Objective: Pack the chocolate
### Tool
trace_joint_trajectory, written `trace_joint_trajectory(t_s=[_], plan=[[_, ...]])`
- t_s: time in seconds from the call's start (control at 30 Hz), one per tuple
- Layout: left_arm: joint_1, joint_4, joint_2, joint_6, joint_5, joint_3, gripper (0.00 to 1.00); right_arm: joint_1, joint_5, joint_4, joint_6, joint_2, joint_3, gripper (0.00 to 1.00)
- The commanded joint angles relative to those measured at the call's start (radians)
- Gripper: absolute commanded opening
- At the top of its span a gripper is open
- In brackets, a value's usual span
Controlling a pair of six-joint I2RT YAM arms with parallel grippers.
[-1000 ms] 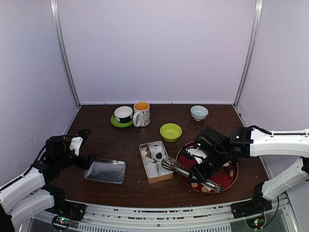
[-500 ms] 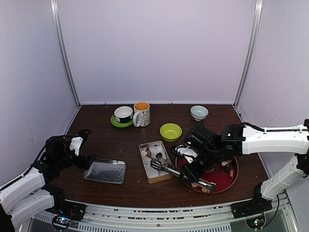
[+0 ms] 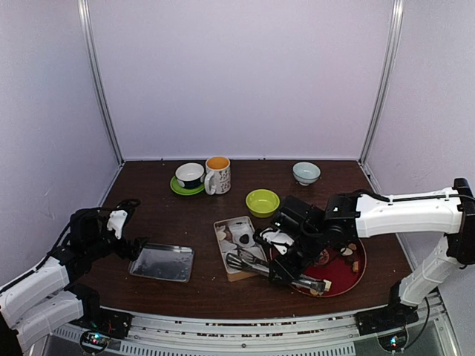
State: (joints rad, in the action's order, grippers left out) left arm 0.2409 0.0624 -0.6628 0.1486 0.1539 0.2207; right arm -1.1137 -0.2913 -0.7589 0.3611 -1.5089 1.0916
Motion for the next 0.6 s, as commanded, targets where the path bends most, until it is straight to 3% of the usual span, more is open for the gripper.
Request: trace_joint_trajectory(t_s=[0.0,0.57], plan=[[-0.005,-0.025,0.002,0.011,0.013,0.011,0.98,-0.009,0.009,0.010,-0.019,-0.012,0.036,0.40],[-0.005,-0.027,0.000,0.010,0.012,0.011,0.98,-0.012,0.033,0.010,-0.019,0.005,0.061,0.43]])
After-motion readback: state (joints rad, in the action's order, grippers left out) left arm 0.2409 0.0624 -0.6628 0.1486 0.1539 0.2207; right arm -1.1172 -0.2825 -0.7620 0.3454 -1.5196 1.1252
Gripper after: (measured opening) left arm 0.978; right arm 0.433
